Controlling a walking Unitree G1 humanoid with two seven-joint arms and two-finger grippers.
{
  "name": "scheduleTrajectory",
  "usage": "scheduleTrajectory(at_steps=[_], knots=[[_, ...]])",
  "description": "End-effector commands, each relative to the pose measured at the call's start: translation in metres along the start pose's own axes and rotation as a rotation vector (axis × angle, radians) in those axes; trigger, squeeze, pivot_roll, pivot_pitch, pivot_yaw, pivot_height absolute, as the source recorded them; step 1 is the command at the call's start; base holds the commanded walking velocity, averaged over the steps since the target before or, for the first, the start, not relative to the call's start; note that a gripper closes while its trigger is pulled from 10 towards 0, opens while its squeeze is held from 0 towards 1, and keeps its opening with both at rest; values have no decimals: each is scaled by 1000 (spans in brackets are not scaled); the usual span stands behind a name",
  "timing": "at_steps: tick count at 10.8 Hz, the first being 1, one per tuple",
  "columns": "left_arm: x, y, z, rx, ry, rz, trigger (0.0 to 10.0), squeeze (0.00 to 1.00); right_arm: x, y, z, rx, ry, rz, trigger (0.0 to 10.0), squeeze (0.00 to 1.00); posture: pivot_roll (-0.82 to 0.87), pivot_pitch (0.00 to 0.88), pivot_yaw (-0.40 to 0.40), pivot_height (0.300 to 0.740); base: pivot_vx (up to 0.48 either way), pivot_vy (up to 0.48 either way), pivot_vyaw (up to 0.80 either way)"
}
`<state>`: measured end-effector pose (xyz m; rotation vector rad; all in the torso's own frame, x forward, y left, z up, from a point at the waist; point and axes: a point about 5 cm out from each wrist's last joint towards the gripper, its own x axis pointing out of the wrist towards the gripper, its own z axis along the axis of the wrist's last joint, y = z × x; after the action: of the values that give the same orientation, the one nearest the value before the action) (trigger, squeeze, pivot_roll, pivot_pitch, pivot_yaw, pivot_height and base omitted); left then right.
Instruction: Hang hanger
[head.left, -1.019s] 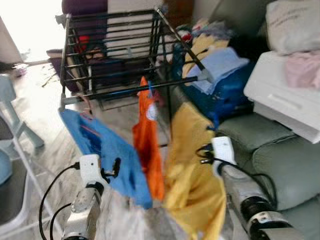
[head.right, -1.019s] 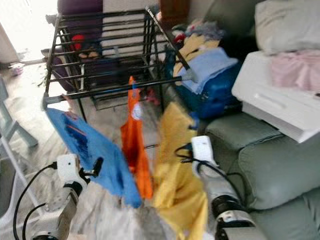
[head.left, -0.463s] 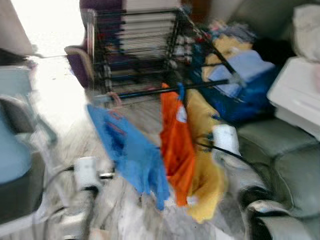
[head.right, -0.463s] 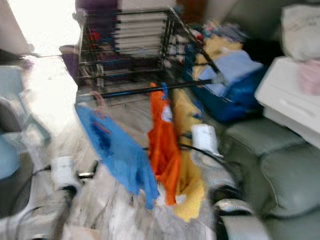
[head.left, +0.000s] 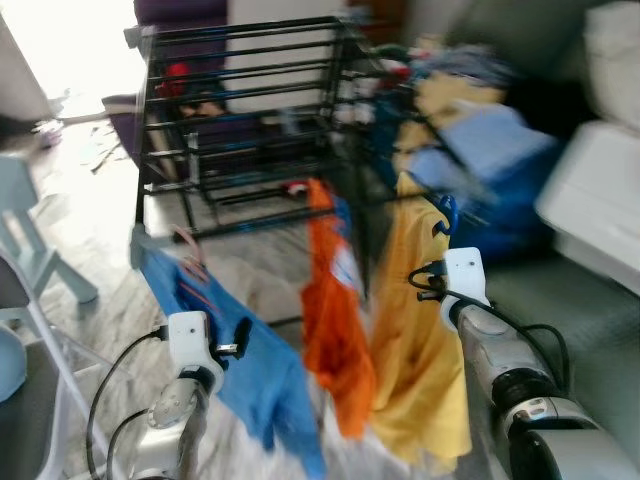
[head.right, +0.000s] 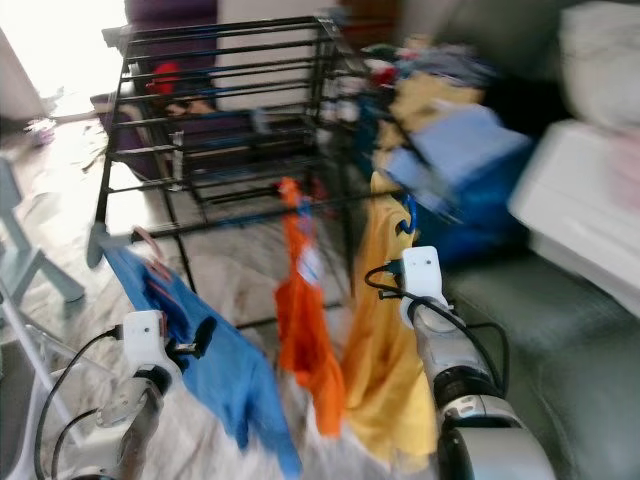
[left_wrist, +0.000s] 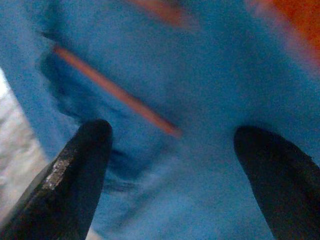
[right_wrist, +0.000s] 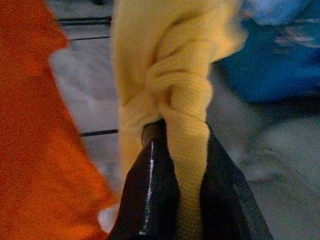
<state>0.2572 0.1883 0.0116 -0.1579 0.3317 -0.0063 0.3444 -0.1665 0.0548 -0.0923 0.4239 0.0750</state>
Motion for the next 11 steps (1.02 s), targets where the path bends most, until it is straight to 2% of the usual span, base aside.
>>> scheduleTrajectory(at_steps=[1,11], knots=[[4,-5,7,8,-21,-23,10000,0,1,-7,17,-16,-64,-12,10000,0,-48,0,34,740,469,0,0],[4,-6,7,10,-19,-23,10000,0,1,-8,17,-17,-67,-13,10000,0,-48,0,33,740,469,0,0]])
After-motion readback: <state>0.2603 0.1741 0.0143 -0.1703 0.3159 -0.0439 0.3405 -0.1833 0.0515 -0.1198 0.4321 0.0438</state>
